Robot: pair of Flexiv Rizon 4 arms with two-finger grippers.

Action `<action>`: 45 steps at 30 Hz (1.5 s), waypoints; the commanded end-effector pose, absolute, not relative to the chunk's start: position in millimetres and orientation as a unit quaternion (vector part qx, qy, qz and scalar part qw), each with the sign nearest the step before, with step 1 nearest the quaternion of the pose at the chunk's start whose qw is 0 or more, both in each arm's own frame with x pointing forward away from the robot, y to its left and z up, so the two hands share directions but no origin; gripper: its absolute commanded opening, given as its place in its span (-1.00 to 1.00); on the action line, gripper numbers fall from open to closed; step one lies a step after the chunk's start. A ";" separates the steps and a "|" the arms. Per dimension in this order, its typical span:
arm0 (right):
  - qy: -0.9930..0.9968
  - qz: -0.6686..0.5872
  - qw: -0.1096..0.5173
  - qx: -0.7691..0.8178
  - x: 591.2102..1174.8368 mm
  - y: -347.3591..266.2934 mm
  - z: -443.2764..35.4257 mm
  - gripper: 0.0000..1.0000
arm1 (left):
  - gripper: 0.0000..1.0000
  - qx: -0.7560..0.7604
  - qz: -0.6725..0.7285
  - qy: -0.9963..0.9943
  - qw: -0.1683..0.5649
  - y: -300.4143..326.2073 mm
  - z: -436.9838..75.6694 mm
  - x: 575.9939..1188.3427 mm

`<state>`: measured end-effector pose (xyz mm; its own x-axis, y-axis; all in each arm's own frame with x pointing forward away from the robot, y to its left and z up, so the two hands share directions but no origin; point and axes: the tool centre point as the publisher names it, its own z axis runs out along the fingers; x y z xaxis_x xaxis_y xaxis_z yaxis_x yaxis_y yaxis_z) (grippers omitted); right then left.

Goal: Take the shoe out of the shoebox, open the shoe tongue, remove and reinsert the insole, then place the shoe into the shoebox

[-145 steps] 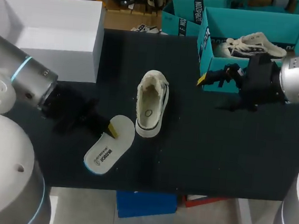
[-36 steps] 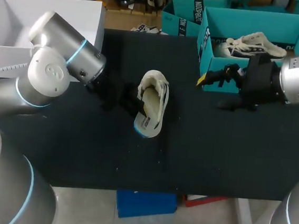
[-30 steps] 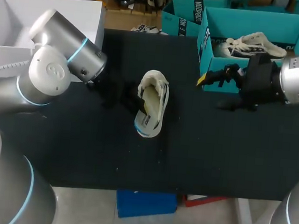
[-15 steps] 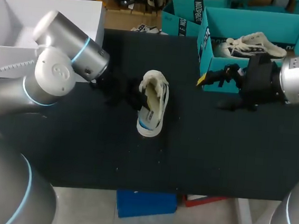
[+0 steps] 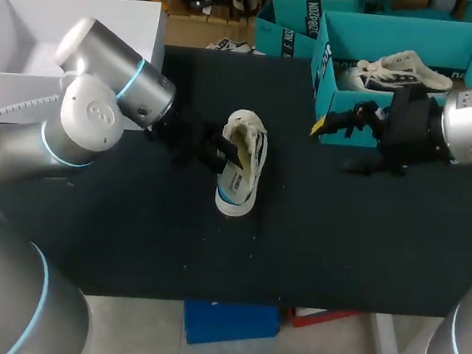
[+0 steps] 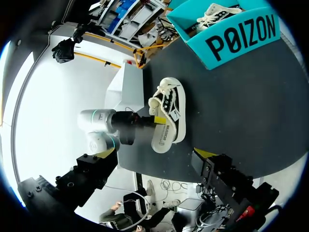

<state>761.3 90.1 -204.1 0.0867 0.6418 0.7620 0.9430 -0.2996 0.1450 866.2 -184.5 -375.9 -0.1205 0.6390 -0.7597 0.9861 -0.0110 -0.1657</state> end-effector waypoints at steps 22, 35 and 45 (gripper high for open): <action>-0.558 -0.381 0.197 -0.710 761.6 91.1 -204.5 1.00 | -1.00 0.646 -0.383 0.621 0.223 -177.2 -361.8 810.9; -0.558 -0.381 0.197 -0.710 761.6 91.1 -204.5 1.00 | -1.00 0.641 -0.375 0.630 0.228 -183.6 -372.0 826.4; -0.558 -0.381 0.197 -0.710 761.6 91.1 -204.5 1.00 | -1.00 0.633 -0.364 0.639 0.241 -189.2 -370.6 842.8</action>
